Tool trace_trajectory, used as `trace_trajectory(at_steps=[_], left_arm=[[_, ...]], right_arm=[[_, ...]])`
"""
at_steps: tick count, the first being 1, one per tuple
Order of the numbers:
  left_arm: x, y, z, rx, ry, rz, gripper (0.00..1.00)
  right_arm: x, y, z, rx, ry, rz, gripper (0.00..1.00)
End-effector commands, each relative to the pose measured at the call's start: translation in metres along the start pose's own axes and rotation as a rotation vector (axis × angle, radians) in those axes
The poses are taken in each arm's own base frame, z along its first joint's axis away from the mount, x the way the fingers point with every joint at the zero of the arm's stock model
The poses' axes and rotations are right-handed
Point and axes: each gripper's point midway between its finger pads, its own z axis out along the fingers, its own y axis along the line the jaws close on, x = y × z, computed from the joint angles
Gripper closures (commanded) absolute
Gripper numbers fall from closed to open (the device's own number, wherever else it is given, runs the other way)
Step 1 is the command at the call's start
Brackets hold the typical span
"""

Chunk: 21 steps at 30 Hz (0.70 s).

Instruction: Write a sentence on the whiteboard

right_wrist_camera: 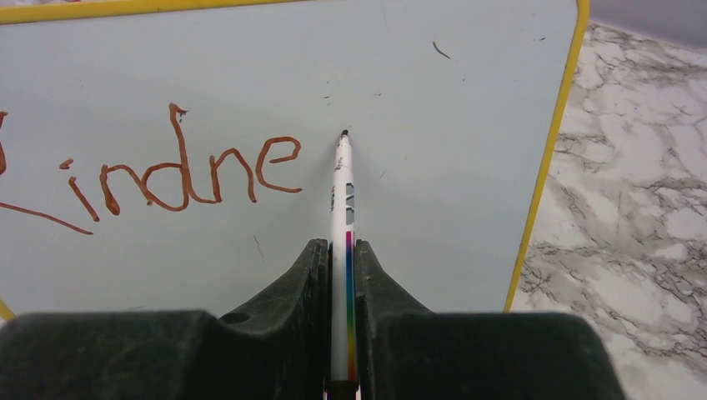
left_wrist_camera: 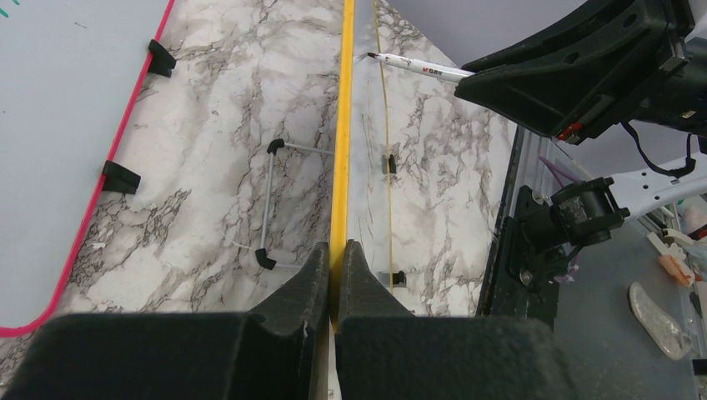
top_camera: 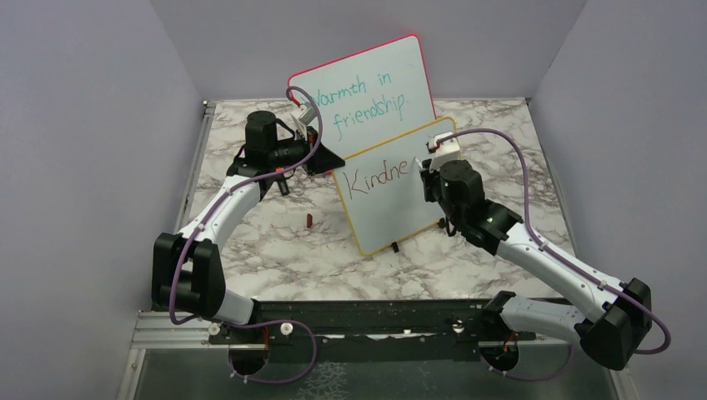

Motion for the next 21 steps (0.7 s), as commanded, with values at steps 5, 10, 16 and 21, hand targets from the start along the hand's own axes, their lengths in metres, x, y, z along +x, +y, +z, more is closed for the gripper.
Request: trace_trajectory(at_steps=[5,10,16,21], left_arm=[[0.024,0.001,0.009,0.026,0.071,-0.033,1.00],[0.023,0.001,0.009,0.025,0.070,-0.032,1.00],[0.023,0.001,0.009,0.026,0.070,-0.032,1.00],[0.023,0.001,0.009,0.024,0.070,-0.034,1.00]], right_arm=[[-0.007,0.009,0.004,-0.047,-0.031,0.013,0.99],[-0.008,0.012,0.002,-0.070,-0.027,0.009,0.99],[-0.004,0.016,-0.001,-0.102,-0.012,0.004,0.99],[-0.001,0.018,-0.003,-0.117,-0.004,0.002,0.99]])
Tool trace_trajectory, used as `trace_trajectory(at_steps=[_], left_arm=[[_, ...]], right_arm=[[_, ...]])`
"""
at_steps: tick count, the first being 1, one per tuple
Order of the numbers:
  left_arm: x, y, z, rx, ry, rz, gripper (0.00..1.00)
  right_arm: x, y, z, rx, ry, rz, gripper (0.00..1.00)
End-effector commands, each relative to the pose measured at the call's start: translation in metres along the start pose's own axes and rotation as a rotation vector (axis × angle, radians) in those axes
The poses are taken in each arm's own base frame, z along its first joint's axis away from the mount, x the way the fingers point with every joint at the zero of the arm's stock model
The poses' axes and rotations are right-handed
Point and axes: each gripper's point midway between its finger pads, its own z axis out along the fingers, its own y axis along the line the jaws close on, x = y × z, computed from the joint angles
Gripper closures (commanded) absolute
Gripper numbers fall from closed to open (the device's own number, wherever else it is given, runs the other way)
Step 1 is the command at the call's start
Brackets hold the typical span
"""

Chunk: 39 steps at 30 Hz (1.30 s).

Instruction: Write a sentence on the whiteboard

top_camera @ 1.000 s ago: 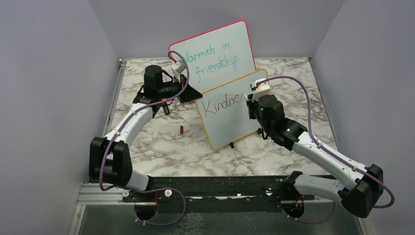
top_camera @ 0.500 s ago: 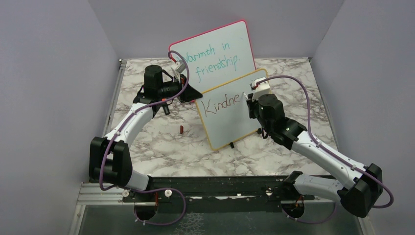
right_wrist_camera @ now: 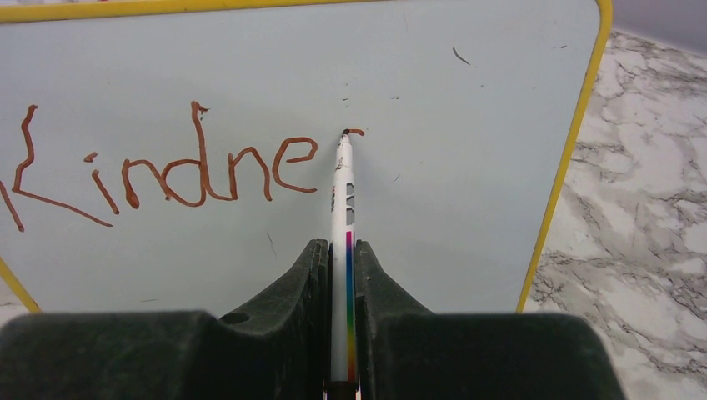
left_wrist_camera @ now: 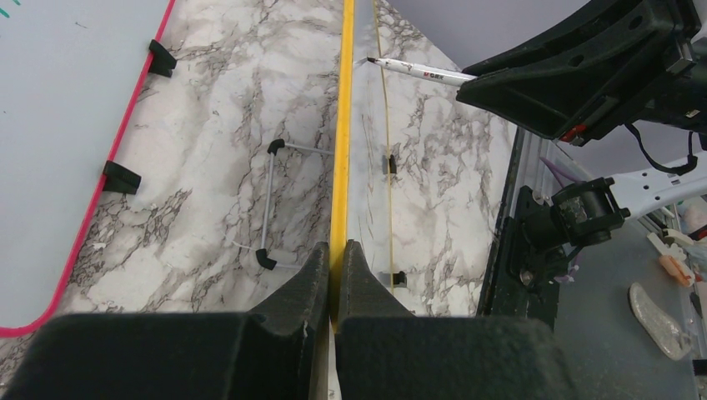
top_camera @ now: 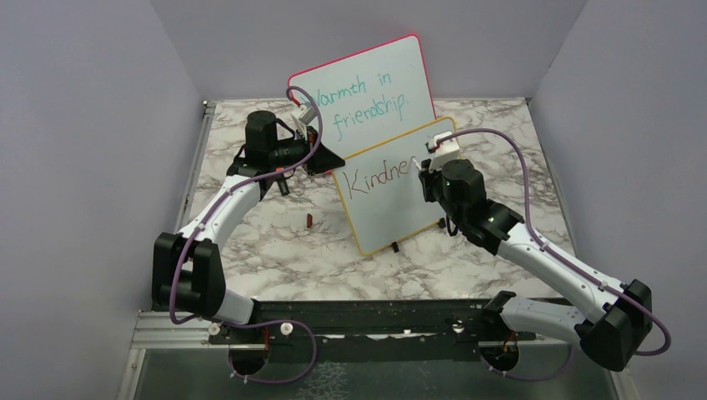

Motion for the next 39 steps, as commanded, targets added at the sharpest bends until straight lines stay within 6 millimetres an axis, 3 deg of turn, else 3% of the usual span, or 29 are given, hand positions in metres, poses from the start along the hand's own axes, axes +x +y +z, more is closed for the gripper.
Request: trace_trajectory(at_steps=[1,15,28,39], left_arm=[[0.024,0.001,0.009,0.024,0.070,-0.033,1.00],[0.024,0.001,0.008,0.023,0.070,-0.032,1.00],[0.023,0.001,0.009,0.024,0.070,-0.031,1.00],[0.024,0.001,0.009,0.025,0.071,-0.034,1.00]], right_arm=[[0.002,0.008,-0.002,-0.055,0.006,-0.004,0.99],[0.025,-0.002,-0.007,-0.013,0.079,-0.021,0.99],[0.030,-0.019,-0.007,0.088,0.097,-0.017,0.99],[0.033,-0.004,-0.010,0.000,0.122,-0.021,0.99]])
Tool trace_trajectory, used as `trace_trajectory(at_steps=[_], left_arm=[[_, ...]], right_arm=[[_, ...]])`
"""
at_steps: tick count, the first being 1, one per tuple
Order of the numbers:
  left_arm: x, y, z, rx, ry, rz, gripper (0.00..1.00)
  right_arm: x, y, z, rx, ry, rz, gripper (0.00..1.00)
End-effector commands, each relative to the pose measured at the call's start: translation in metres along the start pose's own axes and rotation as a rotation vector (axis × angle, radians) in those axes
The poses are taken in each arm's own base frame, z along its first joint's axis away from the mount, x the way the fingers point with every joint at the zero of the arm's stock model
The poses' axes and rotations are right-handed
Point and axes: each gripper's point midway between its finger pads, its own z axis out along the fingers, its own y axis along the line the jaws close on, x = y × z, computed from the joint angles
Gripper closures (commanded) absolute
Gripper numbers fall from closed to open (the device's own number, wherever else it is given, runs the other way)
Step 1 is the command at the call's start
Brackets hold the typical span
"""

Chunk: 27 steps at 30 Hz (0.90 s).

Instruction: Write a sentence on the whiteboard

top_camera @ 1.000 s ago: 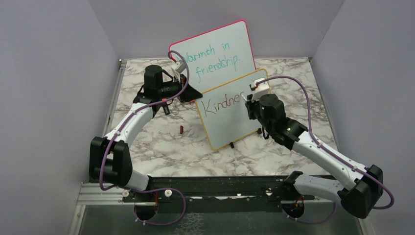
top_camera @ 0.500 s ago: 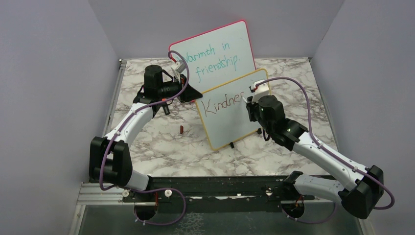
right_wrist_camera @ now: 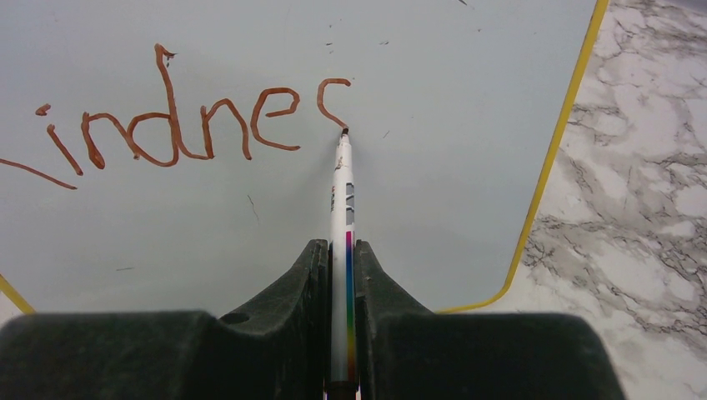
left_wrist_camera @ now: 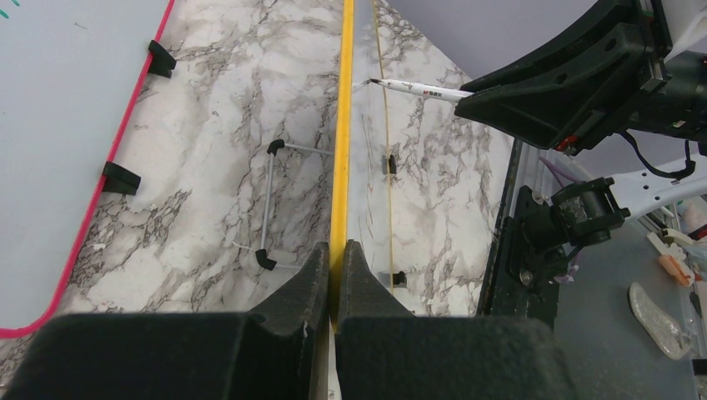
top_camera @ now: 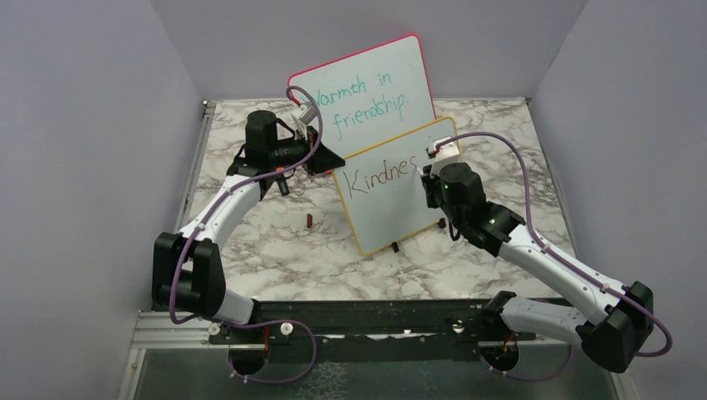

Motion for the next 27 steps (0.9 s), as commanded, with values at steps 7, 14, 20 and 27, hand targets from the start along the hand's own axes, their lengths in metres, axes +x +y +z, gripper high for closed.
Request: trace_trajectory(at_steps=[7,14,20,27], left_arm=[[0.024,0.001,0.009,0.024,0.071,-0.036,1.00],[0.024,0.001,0.009,0.023,0.071,-0.035,1.00],[0.024,0.001,0.009,0.025,0.071,-0.034,1.00],[0.025,0.001,0.009,0.024,0.072,-0.035,1.00]], right_arm=[[0.015,0.014,-0.003,-0.086,0.066,-0.010,0.99],[0.001,0.022,-0.003,-0.130,0.022,0.019,0.99],[-0.009,0.027,-0.005,-0.155,-0.009,0.036,0.99],[-0.015,0.019,-0.009,-0.122,-0.031,0.048,0.99]])
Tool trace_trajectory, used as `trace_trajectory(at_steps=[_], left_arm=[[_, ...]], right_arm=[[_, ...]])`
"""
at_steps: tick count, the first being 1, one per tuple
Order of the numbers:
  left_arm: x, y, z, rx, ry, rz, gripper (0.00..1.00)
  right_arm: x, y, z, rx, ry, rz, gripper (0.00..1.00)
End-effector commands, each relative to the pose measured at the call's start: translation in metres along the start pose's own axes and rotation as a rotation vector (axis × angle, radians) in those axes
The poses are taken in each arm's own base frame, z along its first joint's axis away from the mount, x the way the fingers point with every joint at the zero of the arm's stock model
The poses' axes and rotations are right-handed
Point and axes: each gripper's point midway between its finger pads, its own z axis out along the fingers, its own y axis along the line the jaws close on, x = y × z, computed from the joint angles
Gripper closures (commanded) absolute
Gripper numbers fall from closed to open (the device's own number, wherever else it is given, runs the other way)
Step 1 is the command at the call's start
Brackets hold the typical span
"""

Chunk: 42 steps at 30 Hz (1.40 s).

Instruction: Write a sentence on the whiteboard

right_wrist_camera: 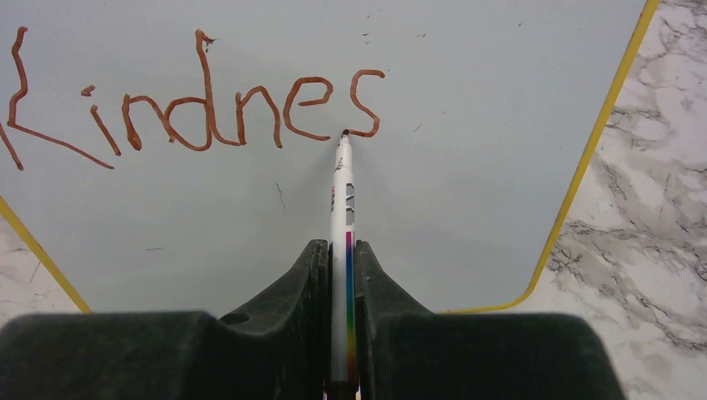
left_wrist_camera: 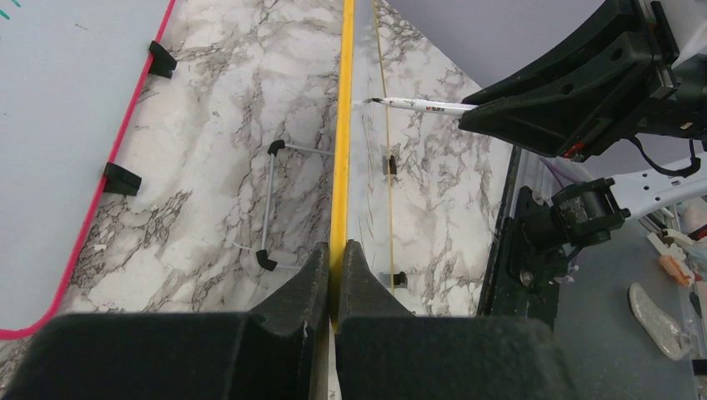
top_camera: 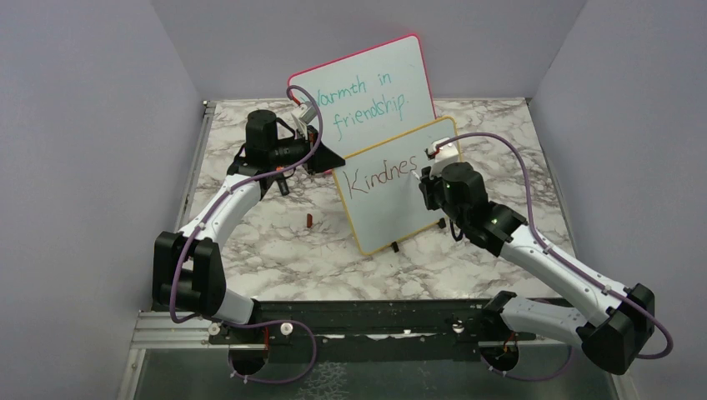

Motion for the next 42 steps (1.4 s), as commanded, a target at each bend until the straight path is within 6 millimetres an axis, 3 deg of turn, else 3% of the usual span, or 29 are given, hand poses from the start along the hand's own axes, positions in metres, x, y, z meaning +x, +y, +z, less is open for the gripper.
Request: trace_trajectory(at_steps=[1,15,26,42], left_arm=[[0.025,0.000,0.008,0.023,0.071,-0.034,1.00],[0.027,-0.001,0.007,0.020,0.080,-0.046,1.00],[0.028,0.000,0.007,0.018,0.083,-0.048,1.00],[0.029,0.000,0.008,0.019,0.086,-0.051,1.00]], right_arm=[[-0.019,0.001,-0.007,-0.013,-0.059,0.041,0.99],[-0.027,-0.036,-0.011,0.160,-0.119,0.080,0.99],[-0.037,-0.036,0.001,0.133,-0.144,0.090,0.99],[-0.028,-0.034,0.015,0.112,-0.116,0.093,0.99]])
